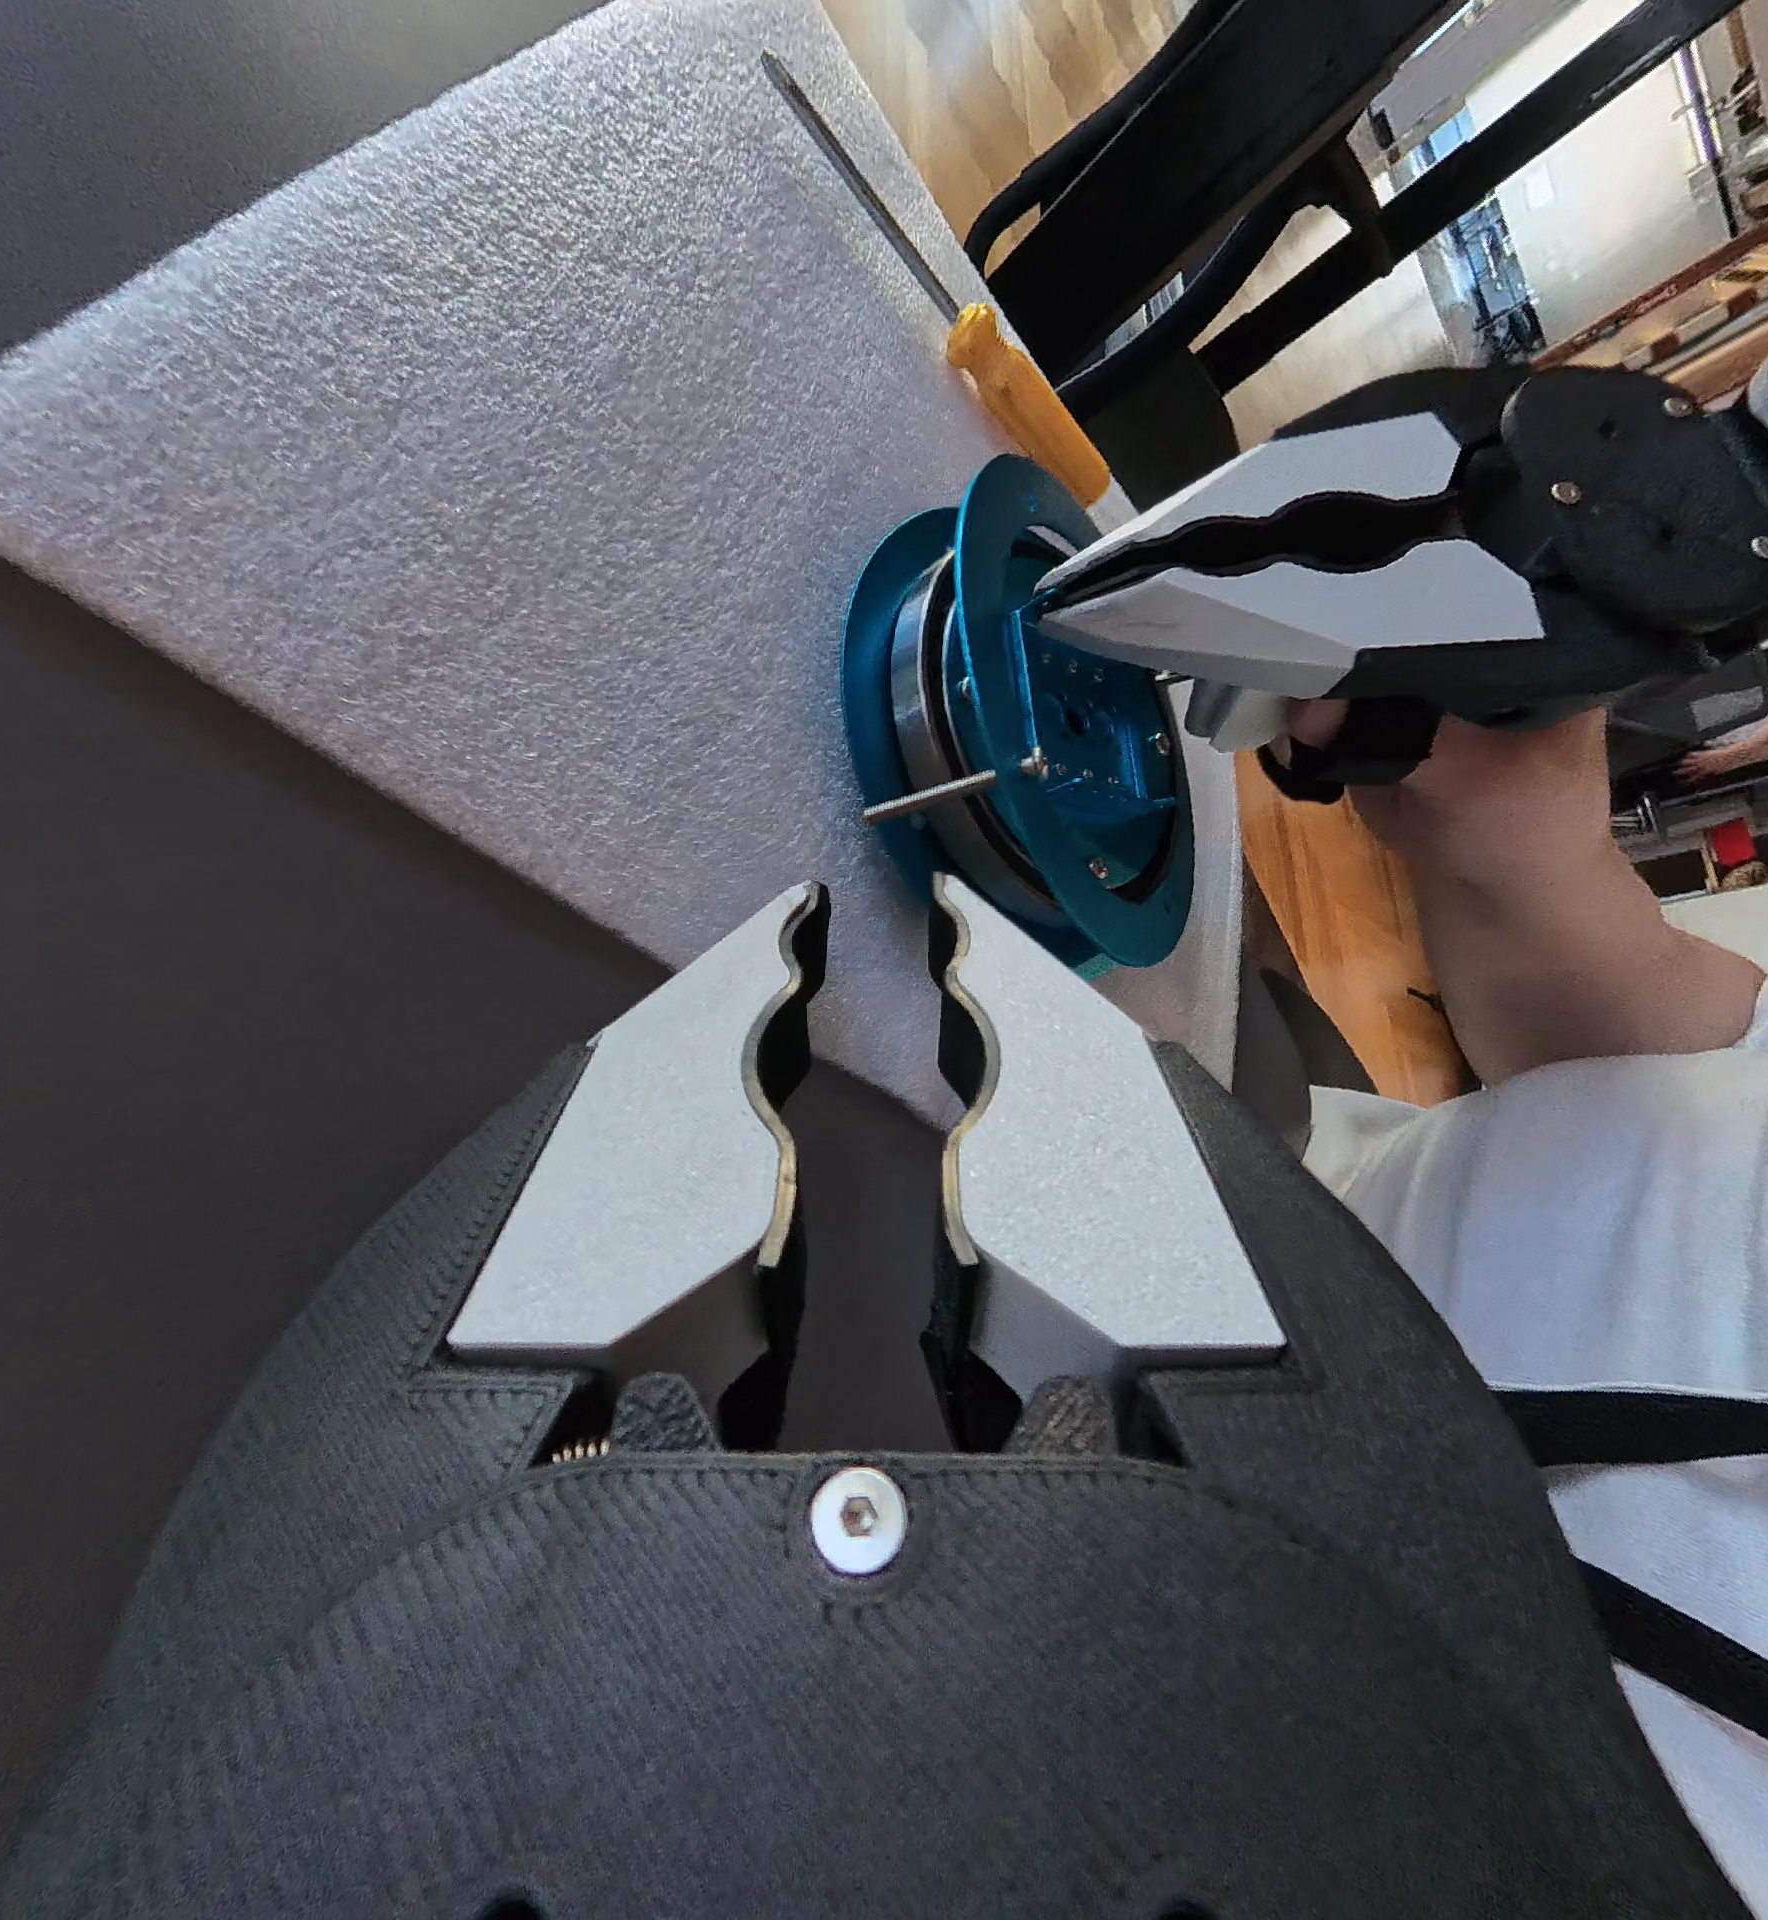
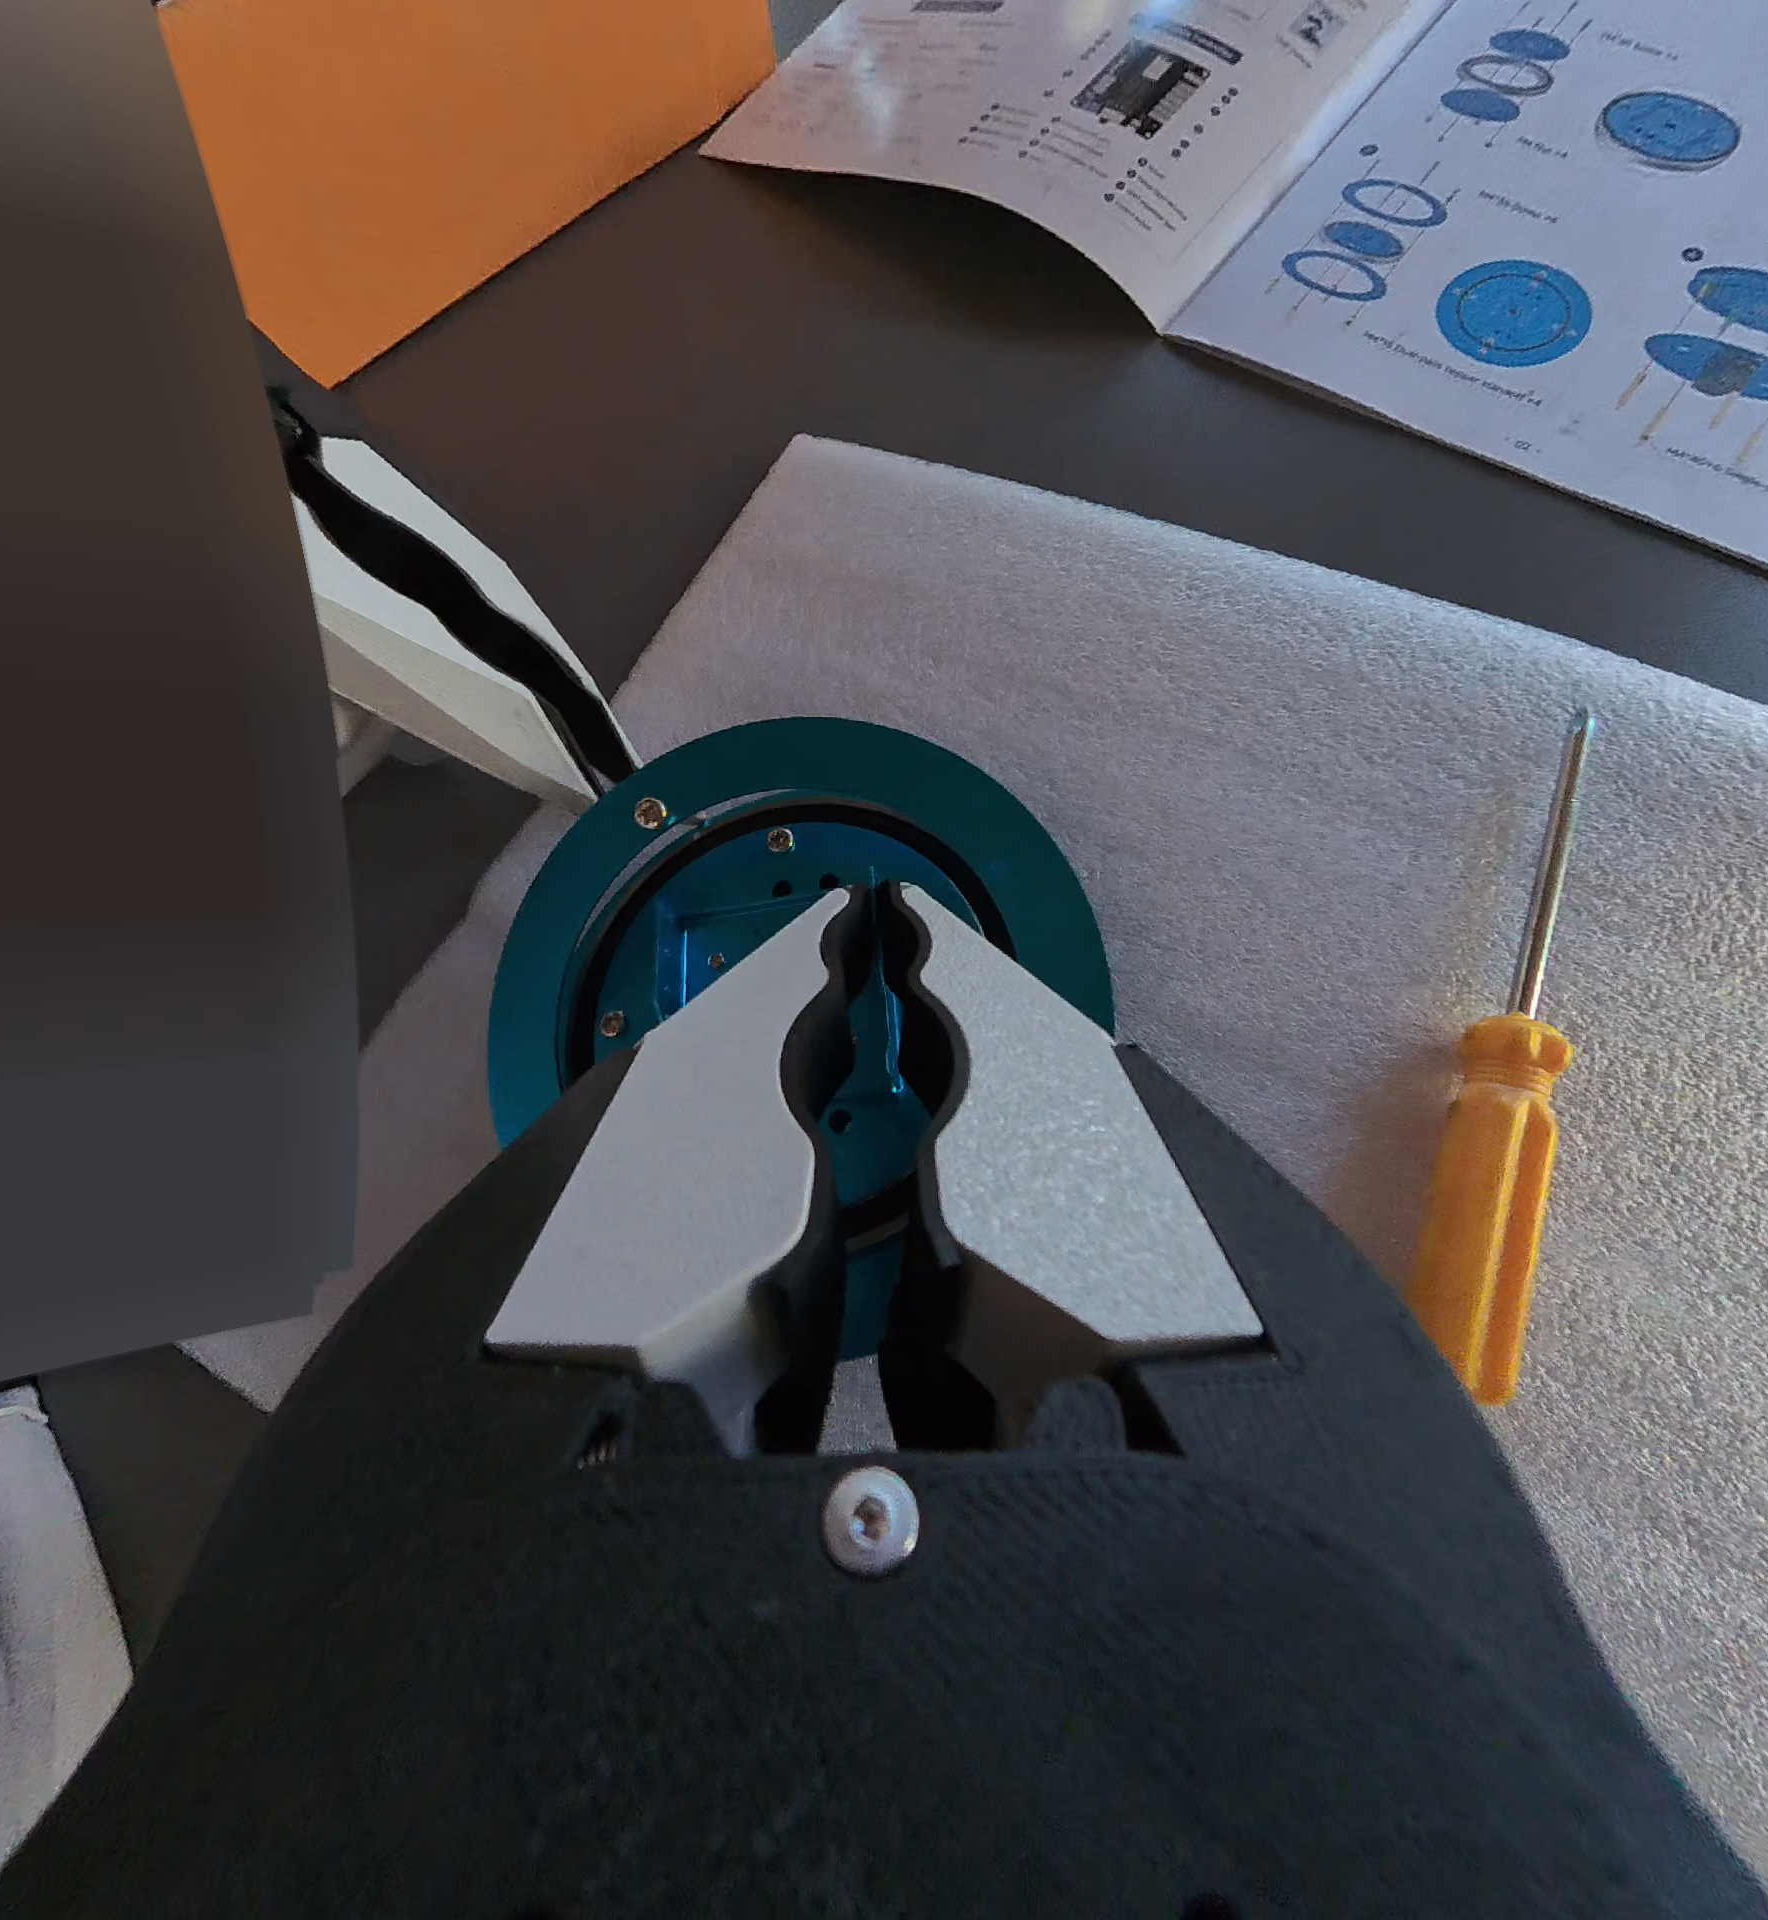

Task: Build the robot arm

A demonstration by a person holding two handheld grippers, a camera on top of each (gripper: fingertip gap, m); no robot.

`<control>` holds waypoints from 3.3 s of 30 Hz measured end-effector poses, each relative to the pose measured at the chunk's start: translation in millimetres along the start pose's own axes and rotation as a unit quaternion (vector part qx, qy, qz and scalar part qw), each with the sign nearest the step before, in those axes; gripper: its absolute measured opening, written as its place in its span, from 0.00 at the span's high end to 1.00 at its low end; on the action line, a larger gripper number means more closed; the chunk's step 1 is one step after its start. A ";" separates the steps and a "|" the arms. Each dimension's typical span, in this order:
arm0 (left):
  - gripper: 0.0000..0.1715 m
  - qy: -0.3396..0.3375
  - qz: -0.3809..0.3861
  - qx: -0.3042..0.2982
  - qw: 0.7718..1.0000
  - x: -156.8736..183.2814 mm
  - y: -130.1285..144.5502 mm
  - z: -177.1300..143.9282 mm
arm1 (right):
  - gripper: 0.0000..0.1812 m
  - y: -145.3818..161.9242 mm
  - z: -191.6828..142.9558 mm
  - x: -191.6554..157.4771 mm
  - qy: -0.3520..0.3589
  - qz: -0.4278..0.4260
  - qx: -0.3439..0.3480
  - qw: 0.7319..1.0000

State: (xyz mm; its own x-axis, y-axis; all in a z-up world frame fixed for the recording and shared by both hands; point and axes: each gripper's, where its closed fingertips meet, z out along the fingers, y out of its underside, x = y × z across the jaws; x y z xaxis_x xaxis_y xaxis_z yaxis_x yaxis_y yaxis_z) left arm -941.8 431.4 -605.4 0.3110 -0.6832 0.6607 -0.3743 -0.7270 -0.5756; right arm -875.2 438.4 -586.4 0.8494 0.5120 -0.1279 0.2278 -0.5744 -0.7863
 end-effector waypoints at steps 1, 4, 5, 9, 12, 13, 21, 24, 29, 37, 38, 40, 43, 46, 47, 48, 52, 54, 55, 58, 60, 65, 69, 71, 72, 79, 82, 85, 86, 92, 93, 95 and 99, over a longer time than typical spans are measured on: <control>0.90 0.001 0.000 -0.004 1.000 0.1 1.0 0.7 | 1.00 -0.6 -1.6 0.4 0.002 -0.002 0.005 1.000; 0.91 0.015 -0.009 -0.011 1.000 3.9 1.4 3.5 | 1.00 -3.9 -6.6 0.6 -0.001 -0.003 0.021 1.000; 0.91 0.020 -0.012 -0.013 1.000 5.1 1.5 4.8 | 1.00 -4.6 -7.8 -0.1 -0.009 0.000 0.028 1.000; 0.91 0.040 -0.024 -0.029 0.999 10.1 2.0 10.3 | 1.00 -5.5 -12.4 -1.1 -0.030 0.014 0.054 0.998; 0.91 0.050 -0.035 -0.045 0.997 12.9 4.4 14.8 | 1.00 -6.6 -16.7 1.4 -0.038 0.034 0.074 0.996; 0.91 0.052 -0.039 -0.047 0.997 13.4 4.3 15.9 | 1.00 -6.3 -17.6 2.3 -0.041 0.039 0.077 0.995; 0.94 0.059 -0.071 -0.064 0.994 12.6 3.5 21.1 | 1.00 -5.1 -21.6 3.9 -0.056 0.050 0.091 0.993; 0.93 0.073 -0.085 -0.072 0.991 15.3 3.9 23.5 | 1.00 -4.9 -23.4 5.7 -0.060 0.061 0.099 0.991; 0.92 0.094 -0.102 -0.086 0.987 18.9 3.0 26.8 | 1.00 -4.0 -25.2 6.2 -0.071 0.071 0.104 0.990; 0.96 0.081 -0.105 -0.098 0.986 17.1 0.5 34.0 | 1.00 -2.6 -25.9 11.3 -0.065 0.075 0.101 0.990; 0.96 0.081 -0.107 -0.097 0.986 16.7 0.2 34.5 | 1.00 -2.6 -25.9 11.9 -0.066 0.079 0.101 0.990; 0.98 0.080 -0.112 -0.092 0.986 15.0 -0.7 35.8 | 1.00 -2.6 -26.3 13.5 -0.068 0.091 0.102 0.988; 0.99 0.081 -0.117 -0.082 0.986 15.2 -2.1 37.7 | 1.00 -2.4 -27.6 16.8 -0.067 0.103 0.106 0.987; 0.99 0.084 -0.117 -0.082 0.986 15.1 -2.6 38.7 | 1.00 -1.8 -27.3 19.5 -0.068 0.116 0.109 0.985; 0.99 0.084 -0.116 -0.084 0.986 15.1 -2.6 38.7 | 1.00 -1.9 -27.2 20.4 -0.068 0.120 0.110 0.984; 0.99 0.084 -0.115 -0.085 0.986 15.1 -2.7 38.9 | 1.00 -2.0 -27.0 21.7 -0.066 0.123 0.109 0.984; 0.99 0.085 -0.114 -0.083 0.986 16.5 -1.8 39.6 | 1.00 -1.9 -26.7 25.3 -0.055 0.122 0.104 0.986; 0.99 0.088 -0.116 -0.079 0.986 17.4 -1.7 39.3 | 1.00 -2.0 -25.5 26.5 -0.051 0.119 0.100 0.987; 1.00 0.089 -0.117 -0.077 0.986 17.5 -1.7 39.2 | 1.00 -2.1 -24.7 26.9 -0.051 0.120 0.097 0.987; 1.00 0.092 -0.120 -0.073 0.986 19.3 -2.5 38.1 | 1.00 -1.9 -22.4 28.0 -0.051 0.117 0.088 0.988; 1.00 0.092 -0.116 -0.072 0.986 20.8 -2.7 37.3 | 1.00 -1.7 -21.2 28.6 -0.055 0.115 0.080 0.989; 1.00 0.082 -0.106 -0.077 0.988 18.1 -0.9 39.8 | 1.00 -0.5 -18.4 26.7 -0.090 0.119 0.049 0.988; 1.00 0.066 -0.078 -0.078 0.992 18.4 -0.8 40.0 | 1.00 1.1 -20.2 22.4 -0.119 0.110 0.004 0.987; 1.00 0.064 -0.076 -0.073 0.992 18.9 -1.9 39.8 | 1.00 1.4 -22.9 22.1 -0.116 0.094 -0.012 0.989; 1.00 0.066 -0.080 -0.070 0.992 18.8 -2.1 40.0 | 1.00 1.8 -24.2 21.5 -0.114 0.085 -0.019 0.990; 1.00 0.045 -0.065 -0.066 0.995 15.1 -0.6 39.8 | 1.00 3.0 -22.9 20.5 -0.119 0.074 -0.072 0.987; 1.00 0.030 -0.053 -0.060 0.996 12.7 -3.2 38.6 | 1.00 4.0 -22.8 20.9 -0.128 0.085 -0.110 0.982; 1.00 0.035 -0.057 -0.055 0.996 13.3 -4.4 38.8 | 1.00 4.8 -22.2 21.2 -0.128 0.078 -0.140 0.979; 1.00 0.038 -0.059 -0.056 0.996 13.7 -3.5 39.7 | 1.00 4.8 -21.1 22.1 -0.129 0.075 -0.143 0.978; 1.00 0.039 -0.067 -0.045 0.996 11.0 -7.3 41.3 | 1.00 7.1 -11.7 22.8 -0.141 0.082 -0.119 0.979; 1.00 0.037 -0.064 -0.045 0.996 10.6 -7.8 41.7 | 1.00 7.2 -10.6 22.2 -0.145 0.089 -0.116 0.978; 1.00 0.033 -0.062 -0.047 0.996 10.1 -8.5 42.5 | 1.00 6.8 -9.9 22.4 -0.141 0.083 -0.113 0.980; 1.00 0.018 -0.055 -0.046 0.997 6.6 -10.4 41.4 | 1.00 6.9 -8.7 22.2 -0.135 0.075 -0.105 0.982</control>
State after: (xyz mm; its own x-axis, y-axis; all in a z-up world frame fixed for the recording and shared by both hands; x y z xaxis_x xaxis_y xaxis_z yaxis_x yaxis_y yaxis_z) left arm -899.7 431.7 -615.0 0.3236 -0.5948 0.7359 -0.4183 -0.7875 -0.4526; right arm -850.6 440.3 -589.4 0.7303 0.5460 -0.4105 0.2269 -0.7607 -0.6081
